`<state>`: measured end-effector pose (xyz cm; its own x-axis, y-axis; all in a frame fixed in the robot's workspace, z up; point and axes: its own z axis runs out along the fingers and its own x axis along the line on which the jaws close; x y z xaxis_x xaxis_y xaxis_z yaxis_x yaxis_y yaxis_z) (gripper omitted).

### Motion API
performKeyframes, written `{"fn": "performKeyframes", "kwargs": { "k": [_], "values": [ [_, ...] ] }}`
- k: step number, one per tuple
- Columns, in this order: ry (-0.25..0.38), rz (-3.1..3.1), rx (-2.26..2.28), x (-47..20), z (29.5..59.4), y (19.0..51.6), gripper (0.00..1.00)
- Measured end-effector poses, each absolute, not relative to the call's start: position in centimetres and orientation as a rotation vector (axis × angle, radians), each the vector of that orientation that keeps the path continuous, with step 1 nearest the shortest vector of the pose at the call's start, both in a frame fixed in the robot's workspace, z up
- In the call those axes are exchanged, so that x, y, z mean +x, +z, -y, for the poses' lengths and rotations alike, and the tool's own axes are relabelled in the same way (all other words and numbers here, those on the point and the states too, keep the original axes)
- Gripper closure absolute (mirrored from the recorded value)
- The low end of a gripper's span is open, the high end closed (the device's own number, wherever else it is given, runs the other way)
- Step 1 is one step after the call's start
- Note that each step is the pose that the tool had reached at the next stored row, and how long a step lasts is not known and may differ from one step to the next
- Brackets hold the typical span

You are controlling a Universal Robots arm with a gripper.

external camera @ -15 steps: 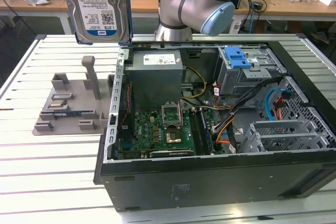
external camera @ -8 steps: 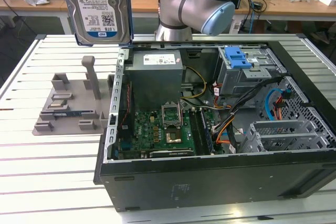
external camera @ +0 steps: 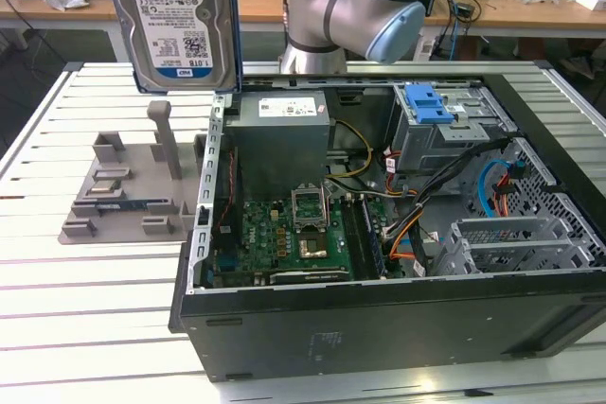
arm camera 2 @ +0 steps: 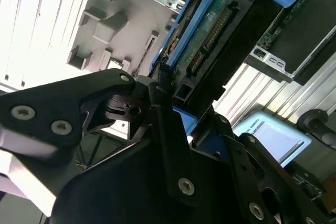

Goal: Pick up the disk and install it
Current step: 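Pick up the disk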

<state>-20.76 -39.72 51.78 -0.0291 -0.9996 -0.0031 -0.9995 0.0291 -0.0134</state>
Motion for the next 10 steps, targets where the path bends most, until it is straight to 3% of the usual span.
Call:
{"fn": "performKeyframes", "kwargs": {
  "k": [10],
  "values": [
    [-0.011,-2.246,-2.181,-18.6,40.3,51.8,0.63]
  ]
}}
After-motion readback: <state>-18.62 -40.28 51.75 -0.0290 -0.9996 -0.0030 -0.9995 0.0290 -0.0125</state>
